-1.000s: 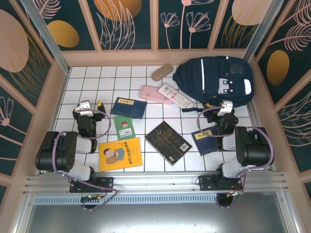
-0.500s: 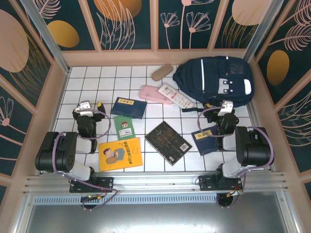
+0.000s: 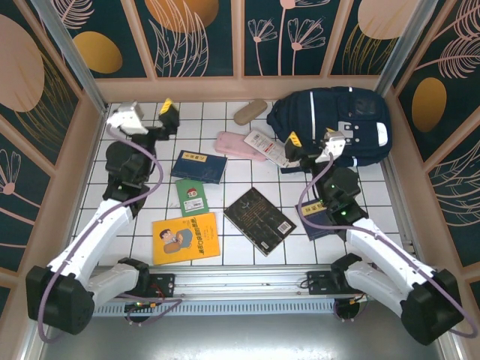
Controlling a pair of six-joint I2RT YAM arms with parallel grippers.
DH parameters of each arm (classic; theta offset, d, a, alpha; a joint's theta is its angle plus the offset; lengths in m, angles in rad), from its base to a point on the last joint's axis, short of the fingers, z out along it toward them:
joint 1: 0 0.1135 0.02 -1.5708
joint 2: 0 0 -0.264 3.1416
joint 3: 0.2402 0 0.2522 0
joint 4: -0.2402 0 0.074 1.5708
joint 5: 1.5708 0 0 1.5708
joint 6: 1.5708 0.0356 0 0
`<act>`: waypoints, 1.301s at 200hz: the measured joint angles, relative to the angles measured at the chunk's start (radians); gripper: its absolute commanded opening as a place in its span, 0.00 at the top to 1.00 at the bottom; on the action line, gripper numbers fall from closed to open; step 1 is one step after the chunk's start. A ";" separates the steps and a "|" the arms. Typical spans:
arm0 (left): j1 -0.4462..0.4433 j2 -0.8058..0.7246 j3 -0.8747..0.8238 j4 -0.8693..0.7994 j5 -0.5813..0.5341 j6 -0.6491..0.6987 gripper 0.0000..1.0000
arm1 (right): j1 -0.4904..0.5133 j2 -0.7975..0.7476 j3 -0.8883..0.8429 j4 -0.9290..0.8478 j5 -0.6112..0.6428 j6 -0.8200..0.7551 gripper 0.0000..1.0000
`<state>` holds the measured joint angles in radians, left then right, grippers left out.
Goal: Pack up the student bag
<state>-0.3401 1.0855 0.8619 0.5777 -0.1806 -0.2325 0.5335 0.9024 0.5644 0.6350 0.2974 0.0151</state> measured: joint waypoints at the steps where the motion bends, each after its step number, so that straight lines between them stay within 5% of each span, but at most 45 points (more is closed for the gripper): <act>1: -0.007 0.007 0.018 -0.016 0.000 -0.009 0.01 | 0.003 0.000 0.006 -0.007 0.003 0.005 0.01; 21: -0.060 0.130 0.251 -0.237 0.017 -0.084 0.01 | 0.010 0.038 0.220 -0.237 0.080 0.168 0.01; 40: -0.060 0.270 0.429 -0.407 0.003 -0.180 0.01 | -0.098 0.096 0.415 -0.432 0.071 0.388 0.01; 68: -0.042 0.468 0.517 -0.519 0.074 -0.320 0.01 | -0.354 0.129 0.406 -0.544 -0.121 0.622 0.01; 93: -0.038 0.698 0.660 -0.601 0.188 -0.385 0.01 | -0.408 0.272 0.413 -0.657 -0.214 0.697 0.01; 113: -0.039 0.764 0.657 -0.630 0.253 -0.426 0.01 | -0.400 0.453 0.483 -0.764 -0.257 0.659 0.01; 134: -0.039 0.765 0.623 -0.634 0.291 -0.482 0.02 | -0.327 0.704 0.697 -0.900 -0.145 0.555 0.02; 197: -0.039 0.675 0.490 -0.636 0.360 -0.612 0.04 | -0.205 1.265 1.230 -1.083 -0.004 0.269 0.26; 260: -0.039 0.571 0.451 -0.619 0.380 -0.634 0.04 | -0.210 1.554 1.599 -1.224 0.148 0.146 0.33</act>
<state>-0.3786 1.6562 1.3125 -0.0414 0.1989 -0.8669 0.3237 2.4561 2.1635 -0.5888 0.4454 0.1612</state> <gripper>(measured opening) 0.962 0.712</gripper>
